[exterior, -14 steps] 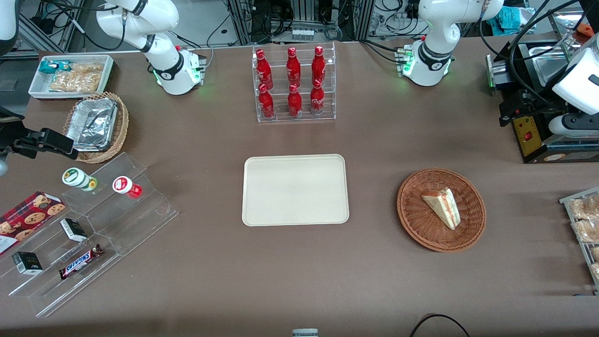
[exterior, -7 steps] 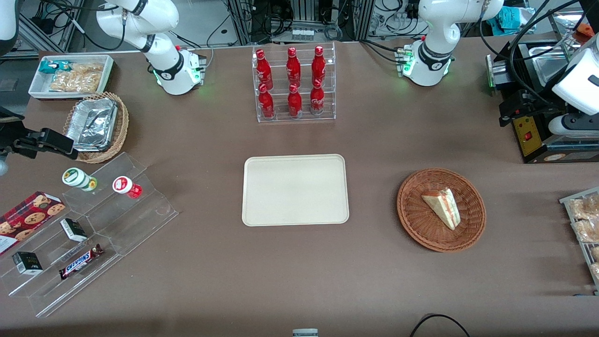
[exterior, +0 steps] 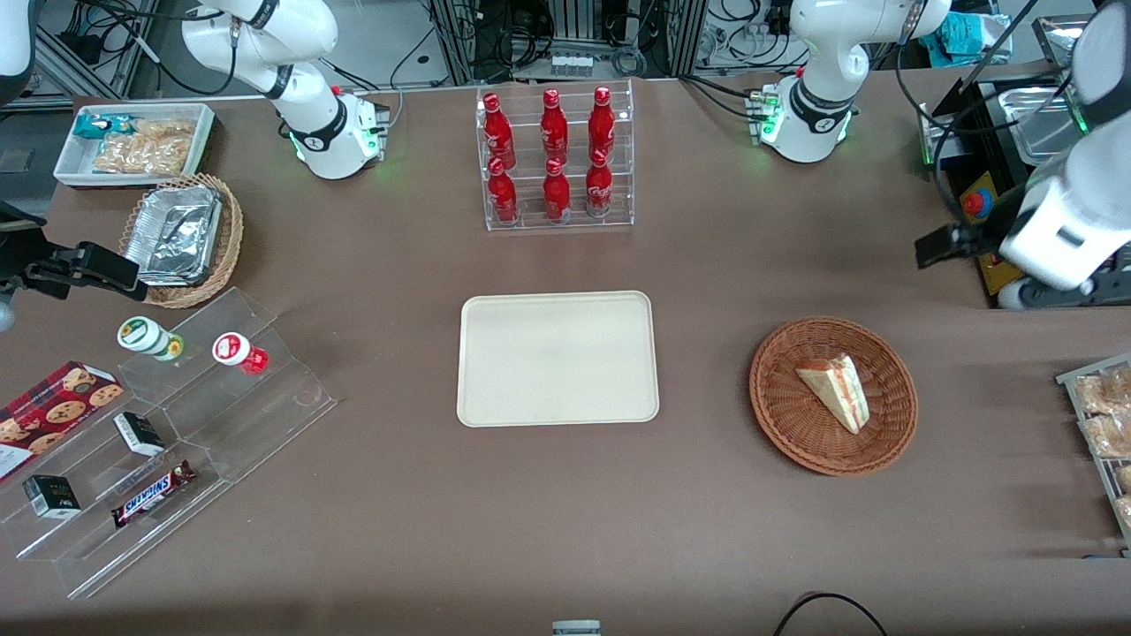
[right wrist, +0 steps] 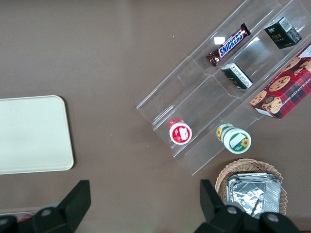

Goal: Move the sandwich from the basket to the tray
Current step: 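Move the left gripper over the wrapped sandwich in the wicker basket, then lower the left gripper and close it on the sandwich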

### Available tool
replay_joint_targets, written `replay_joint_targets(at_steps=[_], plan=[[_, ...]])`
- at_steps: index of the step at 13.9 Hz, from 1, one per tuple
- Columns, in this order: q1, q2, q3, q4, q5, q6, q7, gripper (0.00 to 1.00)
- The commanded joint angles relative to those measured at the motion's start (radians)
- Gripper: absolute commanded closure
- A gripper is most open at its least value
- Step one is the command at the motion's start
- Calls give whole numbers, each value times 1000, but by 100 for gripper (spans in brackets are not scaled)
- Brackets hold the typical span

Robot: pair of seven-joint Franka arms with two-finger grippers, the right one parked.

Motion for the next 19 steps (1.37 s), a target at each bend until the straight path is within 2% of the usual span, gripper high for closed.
replay_joint_targets(at_steps=[1, 4, 8, 12, 19], plan=[[4, 72, -10, -84, 22, 114, -241, 0], [1, 181, -12, -103, 91, 205, -393, 0], [1, 310, -13, -108, 93, 358, -568, 0], [1, 321, -13, -223, 79, 530, -576, 0], [3, 329, -16, -365, 79, 715, -576, 0]])
